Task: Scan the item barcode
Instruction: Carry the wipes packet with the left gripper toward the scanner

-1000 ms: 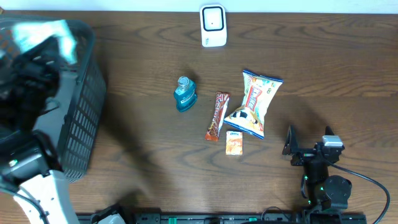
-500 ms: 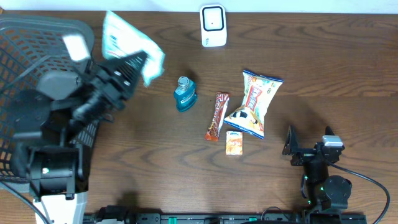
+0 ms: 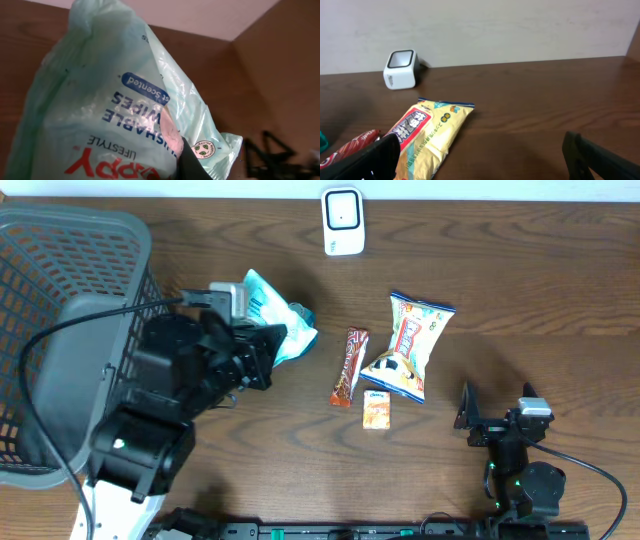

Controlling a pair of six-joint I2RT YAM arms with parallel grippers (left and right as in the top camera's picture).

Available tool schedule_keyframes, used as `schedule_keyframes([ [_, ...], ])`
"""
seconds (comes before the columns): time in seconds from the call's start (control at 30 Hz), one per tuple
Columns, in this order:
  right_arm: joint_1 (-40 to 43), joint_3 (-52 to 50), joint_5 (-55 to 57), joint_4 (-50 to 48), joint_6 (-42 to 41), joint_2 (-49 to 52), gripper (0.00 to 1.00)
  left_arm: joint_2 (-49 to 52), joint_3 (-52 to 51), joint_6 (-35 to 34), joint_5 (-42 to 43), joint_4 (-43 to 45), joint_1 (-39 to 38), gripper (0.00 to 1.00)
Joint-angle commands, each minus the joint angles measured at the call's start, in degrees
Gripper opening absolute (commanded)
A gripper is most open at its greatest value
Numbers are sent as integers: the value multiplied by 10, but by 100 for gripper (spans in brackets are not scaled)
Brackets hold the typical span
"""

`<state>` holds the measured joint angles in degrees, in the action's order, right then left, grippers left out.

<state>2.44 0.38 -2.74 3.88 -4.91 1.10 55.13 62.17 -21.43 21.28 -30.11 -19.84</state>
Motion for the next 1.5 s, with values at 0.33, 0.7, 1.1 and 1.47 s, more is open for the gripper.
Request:
schedule_keyframes([
  [0.33, -3, -1, 3, 2, 7, -1, 99, 114, 5, 38, -203, -12, -137, 8],
  [0.7, -3, -1, 3, 2, 7, -1, 99, 187, 5, 38, -212, -11, -197, 8],
  [1.1, -3, -1, 3, 2, 7, -1, 99, 282, 5, -8, -242, -7, -199, 7],
  [1.47, -3, -1, 3, 2, 7, -1, 99, 351, -20, -534, -338, -117, -199, 7],
])
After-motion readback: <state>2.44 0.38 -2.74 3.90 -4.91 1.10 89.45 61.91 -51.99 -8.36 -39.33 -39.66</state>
